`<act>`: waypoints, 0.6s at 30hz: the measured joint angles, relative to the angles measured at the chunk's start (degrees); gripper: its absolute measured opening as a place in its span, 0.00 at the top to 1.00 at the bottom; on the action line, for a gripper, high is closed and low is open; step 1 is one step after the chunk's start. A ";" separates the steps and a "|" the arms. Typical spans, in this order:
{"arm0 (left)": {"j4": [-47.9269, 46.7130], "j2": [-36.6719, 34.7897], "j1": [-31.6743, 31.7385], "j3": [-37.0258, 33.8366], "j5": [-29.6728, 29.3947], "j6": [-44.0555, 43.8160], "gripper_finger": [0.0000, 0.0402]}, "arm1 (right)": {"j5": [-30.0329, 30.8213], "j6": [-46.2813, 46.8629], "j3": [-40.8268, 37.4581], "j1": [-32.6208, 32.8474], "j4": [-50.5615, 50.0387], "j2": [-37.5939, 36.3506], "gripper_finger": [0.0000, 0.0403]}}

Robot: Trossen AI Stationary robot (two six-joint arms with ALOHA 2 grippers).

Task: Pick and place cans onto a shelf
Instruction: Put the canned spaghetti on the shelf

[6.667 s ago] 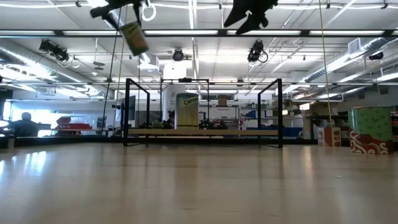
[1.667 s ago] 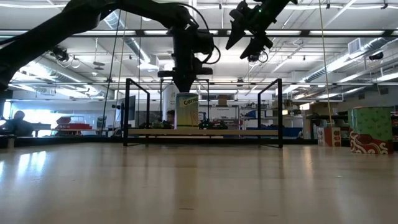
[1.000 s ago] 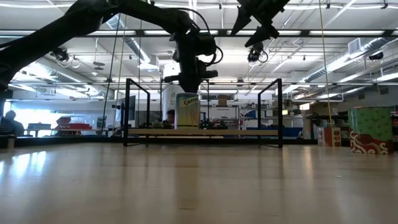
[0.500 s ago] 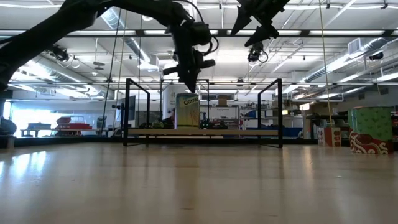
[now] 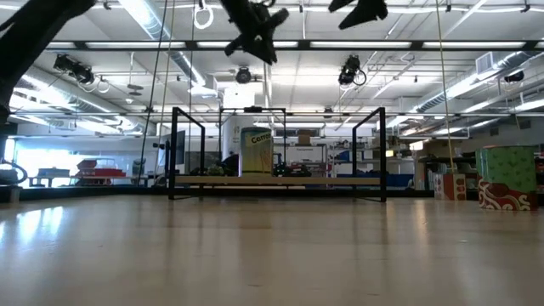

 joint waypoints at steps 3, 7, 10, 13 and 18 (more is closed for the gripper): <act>-0.51 -2.33 -0.92 -0.02 -0.52 -1.04 0.66 | -1.59 -2.23 0.00 1.32 -5.21 -2.45 0.07; -1.11 -6.27 -4.00 -0.02 -1.36 -1.74 0.47 | -6.75 -3.10 0.00 1.54 -15.67 -3.75 0.05; -3.36 -9.75 -7.55 -0.04 -4.55 -1.58 0.34 | -7.14 0.20 0.00 2.37 -26.18 -3.76 0.01; -9.23 -14.41 -11.70 -0.04 -11.79 -0.85 0.23 | -6.65 6.56 -0.09 3.01 -36.79 -3.31 0.01; -20.41 -22.67 -19.96 -0.04 -20.77 -2.76 0.13 | -4.27 16.60 -5.87 4.50 -41.66 -3.98 0.01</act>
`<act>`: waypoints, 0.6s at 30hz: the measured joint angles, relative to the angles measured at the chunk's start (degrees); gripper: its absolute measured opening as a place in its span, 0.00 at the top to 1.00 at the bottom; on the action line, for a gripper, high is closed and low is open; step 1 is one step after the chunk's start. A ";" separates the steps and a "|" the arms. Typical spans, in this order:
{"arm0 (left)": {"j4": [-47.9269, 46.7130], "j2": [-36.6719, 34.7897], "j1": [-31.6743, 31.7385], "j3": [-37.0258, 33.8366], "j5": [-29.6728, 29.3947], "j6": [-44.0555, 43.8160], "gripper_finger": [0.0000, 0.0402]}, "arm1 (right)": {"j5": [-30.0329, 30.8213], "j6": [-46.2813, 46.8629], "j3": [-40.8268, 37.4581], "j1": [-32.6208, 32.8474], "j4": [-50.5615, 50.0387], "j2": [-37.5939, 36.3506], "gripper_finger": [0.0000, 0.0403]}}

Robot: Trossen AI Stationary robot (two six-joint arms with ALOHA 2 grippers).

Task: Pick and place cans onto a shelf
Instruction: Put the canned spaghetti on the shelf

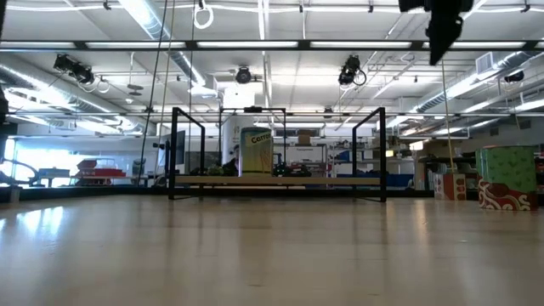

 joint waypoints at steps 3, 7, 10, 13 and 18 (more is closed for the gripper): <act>-6.24 -4.21 -5.80 0.00 -1.67 -3.93 0.12 | -1.82 6.58 -6.71 0.75 1.63 -0.38 0.01; -12.69 -7.67 -14.46 0.02 -2.81 -8.57 0.12 | -2.42 16.80 -14.80 1.95 2.82 -0.32 0.01; -15.18 -8.52 -20.12 0.00 -5.59 -11.13 0.12 | -4.18 22.71 -19.88 2.38 5.22 0.80 0.01; -15.56 -8.58 -24.13 0.00 -8.62 -12.02 0.12 | -3.57 26.14 -23.73 1.31 7.83 2.66 0.01; -15.55 -7.78 -26.95 0.01 -9.89 -12.20 0.12 | -6.92 28.38 -28.46 -0.78 12.33 5.33 0.01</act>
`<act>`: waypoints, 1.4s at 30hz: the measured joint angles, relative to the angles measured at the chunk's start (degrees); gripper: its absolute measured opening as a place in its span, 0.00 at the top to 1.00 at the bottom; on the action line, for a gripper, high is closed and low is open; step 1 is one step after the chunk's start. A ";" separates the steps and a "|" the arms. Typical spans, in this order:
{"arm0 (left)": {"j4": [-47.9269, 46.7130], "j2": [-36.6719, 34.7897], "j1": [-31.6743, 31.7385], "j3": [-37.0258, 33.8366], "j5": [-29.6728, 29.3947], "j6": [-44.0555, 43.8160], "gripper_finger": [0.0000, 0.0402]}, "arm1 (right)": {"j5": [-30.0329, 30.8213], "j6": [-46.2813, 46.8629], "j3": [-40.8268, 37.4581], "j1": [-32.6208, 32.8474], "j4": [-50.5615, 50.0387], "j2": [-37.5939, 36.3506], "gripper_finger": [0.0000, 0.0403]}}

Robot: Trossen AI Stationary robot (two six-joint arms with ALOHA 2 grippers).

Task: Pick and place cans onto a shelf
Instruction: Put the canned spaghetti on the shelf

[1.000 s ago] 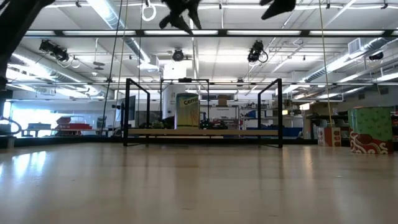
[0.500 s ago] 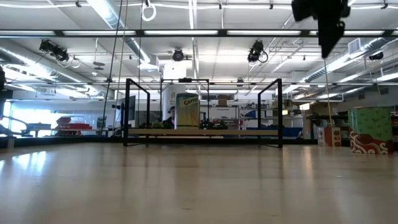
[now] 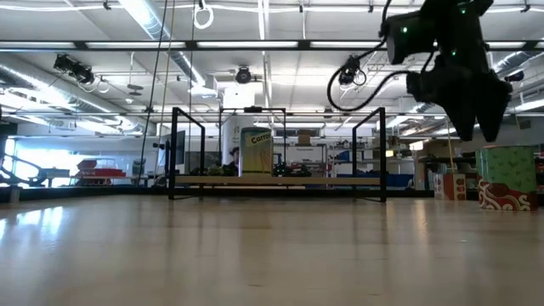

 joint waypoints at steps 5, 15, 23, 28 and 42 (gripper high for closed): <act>0.00 1.14 -0.62 -0.05 -0.20 0.41 0.12 | -0.38 3.25 -4.67 -0.42 3.93 0.44 0.01; 0.00 1.77 -0.94 -0.03 -1.00 0.95 0.12 | -6.73 9.05 -12.29 -0.01 10.99 0.45 0.06; 0.00 1.84 -0.92 -0.05 -2.23 1.93 0.12 | -8.03 12.91 -5.85 3.13 6.28 0.45 0.31; 0.00 1.84 -0.80 -0.05 -2.38 3.59 0.12 | -8.26 13.89 9.92 5.85 -1.24 0.67 0.31; 4.76 1.32 5.38 -0.05 -2.94 7.01 0.12 | 7.11 -19.08 59.77 3.72 -8.57 30.24 0.31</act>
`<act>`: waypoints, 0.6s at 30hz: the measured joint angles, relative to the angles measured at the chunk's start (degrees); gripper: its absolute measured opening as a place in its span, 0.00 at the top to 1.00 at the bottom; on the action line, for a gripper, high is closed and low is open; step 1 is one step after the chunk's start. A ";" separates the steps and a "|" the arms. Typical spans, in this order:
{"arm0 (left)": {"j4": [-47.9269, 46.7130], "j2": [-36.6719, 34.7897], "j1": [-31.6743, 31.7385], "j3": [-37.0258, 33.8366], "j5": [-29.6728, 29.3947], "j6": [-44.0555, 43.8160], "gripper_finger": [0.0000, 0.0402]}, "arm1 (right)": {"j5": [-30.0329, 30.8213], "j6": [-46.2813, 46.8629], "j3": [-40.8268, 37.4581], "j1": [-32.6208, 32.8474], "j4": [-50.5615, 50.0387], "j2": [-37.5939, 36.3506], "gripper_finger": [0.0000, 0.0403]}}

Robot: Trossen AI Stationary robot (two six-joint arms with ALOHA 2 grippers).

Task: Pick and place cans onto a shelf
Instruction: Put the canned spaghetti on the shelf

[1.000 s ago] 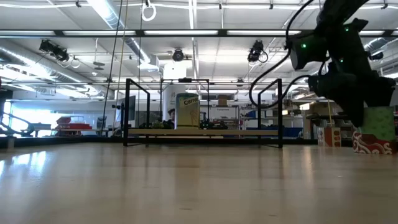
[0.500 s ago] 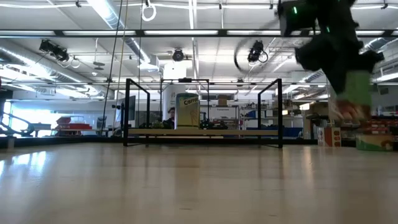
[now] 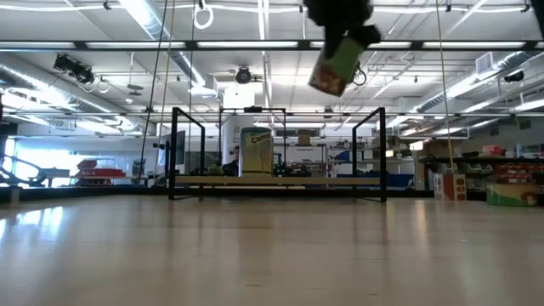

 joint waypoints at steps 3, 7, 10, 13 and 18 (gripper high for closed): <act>-0.13 -1.22 1.04 0.02 -0.19 -0.01 0.12 | 2.31 -10.96 5.82 -2.87 -0.20 6.25 0.31; -0.42 -2.18 2.09 0.09 -0.20 -1.83 0.12 | 5.25 -22.20 7.62 -6.82 0.59 12.04 0.31; -0.91 -2.31 3.30 0.09 -0.83 -3.16 0.12 | 5.55 -27.59 7.61 -10.22 2.85 15.38 0.29; -1.28 -2.27 4.52 0.07 -2.23 -3.14 0.12 | 5.59 -31.37 7.61 -13.72 7.30 17.63 0.27; -1.25 -2.16 8.35 0.07 -2.82 -3.14 0.12 | 2.64 -35.46 7.70 -18.93 9.95 20.34 0.27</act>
